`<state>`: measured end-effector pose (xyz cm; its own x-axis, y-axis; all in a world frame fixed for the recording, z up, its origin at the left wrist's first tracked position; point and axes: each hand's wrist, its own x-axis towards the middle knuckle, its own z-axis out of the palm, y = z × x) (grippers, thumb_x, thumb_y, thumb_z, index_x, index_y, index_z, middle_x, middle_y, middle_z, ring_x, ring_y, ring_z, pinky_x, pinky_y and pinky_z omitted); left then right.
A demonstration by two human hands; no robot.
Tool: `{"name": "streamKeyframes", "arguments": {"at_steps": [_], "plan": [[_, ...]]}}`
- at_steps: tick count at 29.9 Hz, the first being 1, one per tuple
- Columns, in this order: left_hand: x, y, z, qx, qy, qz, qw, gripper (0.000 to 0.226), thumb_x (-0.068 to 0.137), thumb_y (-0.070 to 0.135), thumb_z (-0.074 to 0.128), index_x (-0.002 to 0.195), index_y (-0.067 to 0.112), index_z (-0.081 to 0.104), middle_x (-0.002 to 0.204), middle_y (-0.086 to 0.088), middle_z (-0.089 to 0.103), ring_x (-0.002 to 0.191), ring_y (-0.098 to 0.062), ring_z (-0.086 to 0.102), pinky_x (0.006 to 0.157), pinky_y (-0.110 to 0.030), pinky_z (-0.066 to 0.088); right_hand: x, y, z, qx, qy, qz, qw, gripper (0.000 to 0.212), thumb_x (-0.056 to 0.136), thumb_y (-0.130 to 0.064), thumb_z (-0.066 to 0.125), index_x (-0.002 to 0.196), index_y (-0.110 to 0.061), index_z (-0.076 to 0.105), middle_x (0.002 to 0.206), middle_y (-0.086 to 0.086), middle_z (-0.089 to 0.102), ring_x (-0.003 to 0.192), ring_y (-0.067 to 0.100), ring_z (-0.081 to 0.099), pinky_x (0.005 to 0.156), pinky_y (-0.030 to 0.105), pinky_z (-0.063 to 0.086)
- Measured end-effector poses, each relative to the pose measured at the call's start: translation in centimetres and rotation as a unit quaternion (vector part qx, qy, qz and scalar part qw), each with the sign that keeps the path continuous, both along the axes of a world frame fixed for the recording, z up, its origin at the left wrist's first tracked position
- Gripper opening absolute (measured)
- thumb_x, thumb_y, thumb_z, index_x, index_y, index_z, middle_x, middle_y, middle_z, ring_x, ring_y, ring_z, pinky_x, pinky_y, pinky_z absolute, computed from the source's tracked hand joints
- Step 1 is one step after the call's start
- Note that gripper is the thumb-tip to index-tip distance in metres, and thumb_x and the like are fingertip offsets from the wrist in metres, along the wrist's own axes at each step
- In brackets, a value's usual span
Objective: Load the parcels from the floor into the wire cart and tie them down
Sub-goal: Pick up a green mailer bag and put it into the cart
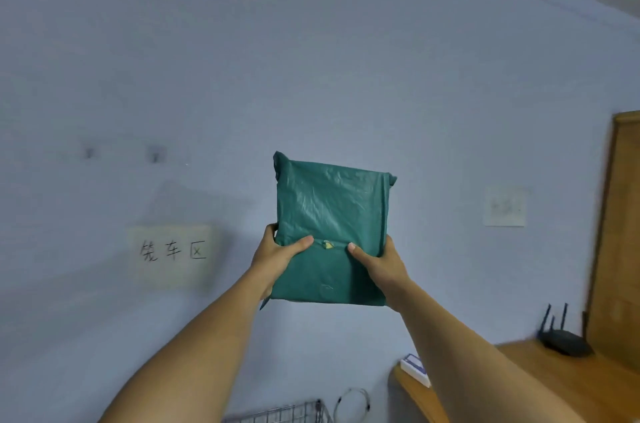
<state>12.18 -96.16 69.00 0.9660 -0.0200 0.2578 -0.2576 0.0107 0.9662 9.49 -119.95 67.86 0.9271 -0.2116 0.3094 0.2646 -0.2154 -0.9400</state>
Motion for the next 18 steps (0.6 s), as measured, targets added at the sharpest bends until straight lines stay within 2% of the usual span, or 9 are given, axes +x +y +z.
{"name": "streamKeyframes", "arguments": {"at_steps": [5,9,13,15,18], "plan": [[-0.8,7.1,-5.5,-0.005,0.040,0.070,0.997,0.078,0.063,0.054,0.095,0.125,0.038,0.052,0.117,0.005,0.072,0.101,-0.020,0.074,0.087,-0.049,0.062,4.2,6.6,-6.4,0.032,0.051,0.097,0.993,0.099,0.053,-0.073,0.090,0.136,-0.040,0.048,0.127,-0.010,0.065,0.115,0.021,0.066,0.101,0.048,0.055],[-1.6,11.7,-11.4,-0.003,0.086,0.101,0.991,0.074,0.066,0.048,0.095,0.124,0.036,0.052,0.119,0.003,0.072,0.102,-0.021,0.074,0.090,-0.050,0.062,5.8,11.4,-13.4,0.042,0.097,0.138,0.985,0.103,0.050,-0.075,0.090,0.137,-0.037,0.049,0.127,-0.006,0.066,0.113,0.024,0.067,0.099,0.049,0.056],[-2.4,14.8,-18.4,-0.010,0.135,0.125,0.983,0.075,0.072,0.043,0.093,0.131,0.030,0.049,0.121,0.001,0.070,0.102,-0.019,0.074,0.086,-0.044,0.063,5.7,15.1,-20.5,0.041,0.137,0.153,0.978,0.090,0.063,-0.062,0.089,0.137,-0.031,0.049,0.124,-0.003,0.067,0.111,0.025,0.067,0.100,0.049,0.056],[-2.5,16.0,-22.4,-0.015,0.158,0.133,0.978,0.073,0.075,0.041,0.092,0.132,0.028,0.048,0.121,0.001,0.069,0.101,-0.018,0.074,0.082,-0.040,0.062,5.6,16.4,-24.2,0.036,0.163,0.161,0.973,0.087,0.063,-0.063,0.088,0.135,-0.033,0.049,0.125,-0.001,0.066,0.111,0.026,0.067,0.100,0.049,0.056],[-2.4,17.2,-29.4,-0.025,0.196,0.140,0.970,0.076,0.073,0.040,0.093,0.133,0.027,0.048,0.123,-0.001,0.069,0.102,-0.021,0.075,0.088,-0.048,0.062,5.4,17.5,-30.5,0.028,0.204,0.173,0.963,0.080,0.072,-0.054,0.089,0.137,-0.031,0.047,0.127,-0.002,0.066,0.113,0.025,0.066,0.102,0.049,0.054]]}}
